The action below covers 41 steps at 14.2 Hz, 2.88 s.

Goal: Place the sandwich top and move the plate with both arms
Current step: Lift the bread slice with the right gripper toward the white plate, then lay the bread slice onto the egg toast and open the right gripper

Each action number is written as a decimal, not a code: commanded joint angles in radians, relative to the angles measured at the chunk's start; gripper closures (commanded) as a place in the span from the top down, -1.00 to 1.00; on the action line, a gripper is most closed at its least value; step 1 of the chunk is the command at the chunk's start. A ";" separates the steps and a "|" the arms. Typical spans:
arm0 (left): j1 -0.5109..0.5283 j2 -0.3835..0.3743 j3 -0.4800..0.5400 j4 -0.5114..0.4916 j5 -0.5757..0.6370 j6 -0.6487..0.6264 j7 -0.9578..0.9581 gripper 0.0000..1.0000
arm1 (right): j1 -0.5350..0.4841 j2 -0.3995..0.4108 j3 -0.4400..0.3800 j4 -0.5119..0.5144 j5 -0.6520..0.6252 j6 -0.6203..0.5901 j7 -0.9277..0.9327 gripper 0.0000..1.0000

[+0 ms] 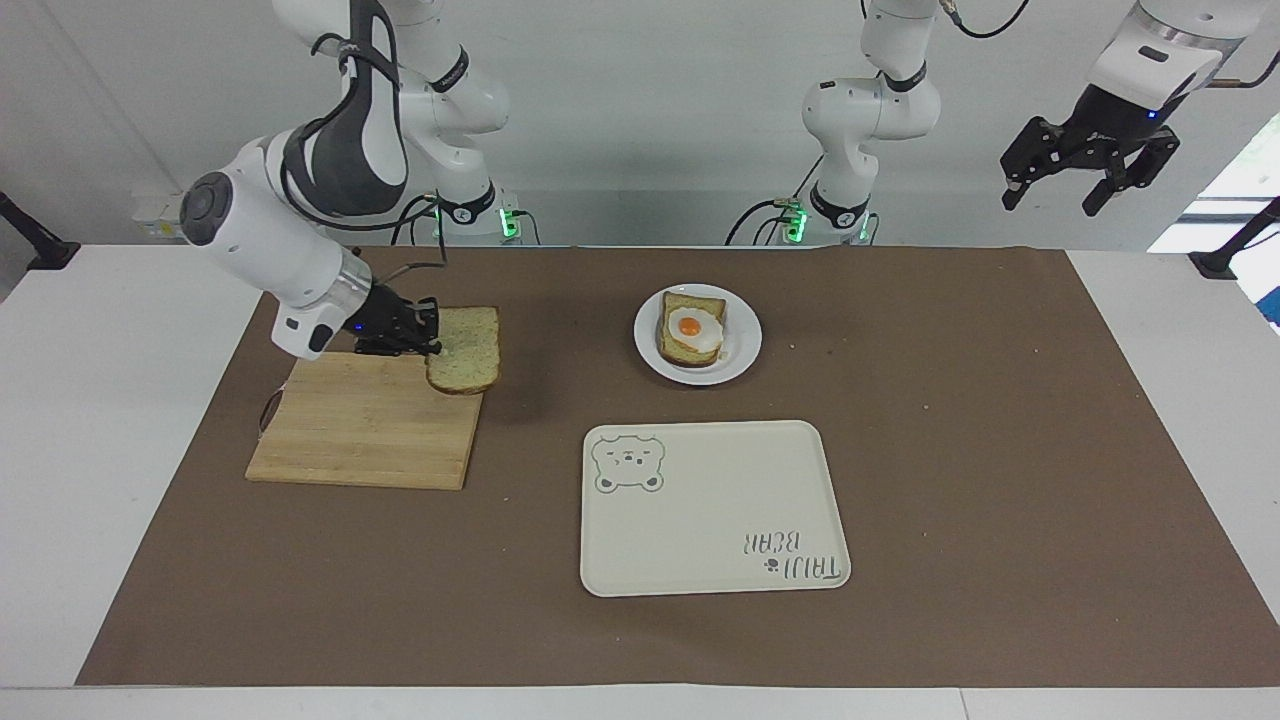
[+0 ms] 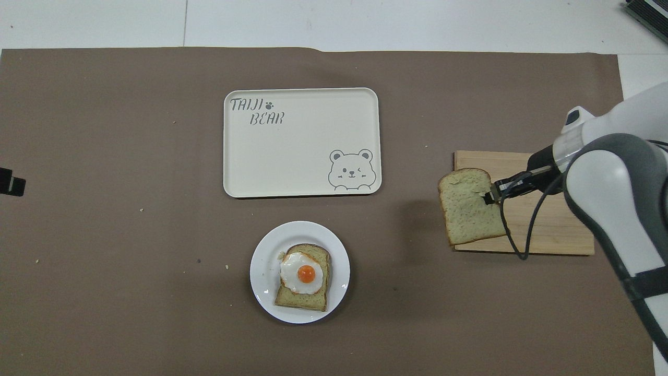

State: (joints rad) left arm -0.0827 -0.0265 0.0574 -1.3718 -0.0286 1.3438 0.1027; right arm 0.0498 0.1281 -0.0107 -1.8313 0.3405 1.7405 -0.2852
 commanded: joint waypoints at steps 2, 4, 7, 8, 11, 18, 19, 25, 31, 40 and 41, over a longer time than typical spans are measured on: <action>0.003 -0.030 -0.004 -0.038 -0.002 0.012 -0.011 1.00 | 0.187 -0.025 0.005 -0.036 0.011 0.099 0.243 -1.00; 0.009 -0.030 -0.004 -0.036 -0.002 0.012 -0.012 1.00 | 0.283 -0.012 0.006 -0.037 0.015 0.146 0.344 -1.00; 0.001 -0.029 -0.011 -0.036 -0.005 0.015 -0.009 1.00 | 0.431 0.015 0.009 -0.051 0.020 0.286 0.547 -1.00; 0.003 -0.029 -0.010 -0.036 -0.005 0.014 -0.011 1.00 | 0.453 0.015 0.009 -0.051 0.070 0.290 0.573 -1.00; 0.004 -0.030 -0.010 -0.038 -0.005 0.006 -0.012 1.00 | 0.524 0.036 0.011 -0.052 0.170 0.330 0.604 -1.00; 0.001 -0.032 -0.010 -0.038 -0.005 0.006 -0.012 1.00 | 0.639 0.091 0.011 -0.062 0.170 0.436 0.709 -1.00; 0.001 -0.032 -0.011 -0.038 -0.005 0.005 -0.014 1.00 | 0.639 0.085 0.011 -0.071 0.170 0.429 0.706 -1.00; 0.001 -0.036 -0.014 -0.044 -0.005 -0.002 -0.015 1.00 | 0.662 0.041 0.009 -0.232 0.155 0.436 0.647 -1.00; 0.001 -0.039 -0.014 -0.052 -0.005 -0.002 -0.017 1.00 | 0.653 0.054 0.009 -0.244 0.155 0.459 0.641 -1.00; 0.000 -0.039 -0.016 -0.052 -0.005 -0.002 -0.018 1.00 | 0.627 0.047 -0.002 -0.209 0.108 0.468 0.638 1.00; 0.000 -0.038 -0.016 -0.052 -0.005 0.000 -0.017 1.00 | 0.625 0.035 -0.005 -0.207 0.091 0.468 0.640 1.00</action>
State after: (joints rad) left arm -0.0829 -0.0397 0.0434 -1.3935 -0.0296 1.3404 0.0986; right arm 0.6861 0.1931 -0.0141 -2.0394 0.4646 2.2089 0.3775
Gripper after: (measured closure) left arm 0.000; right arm 0.436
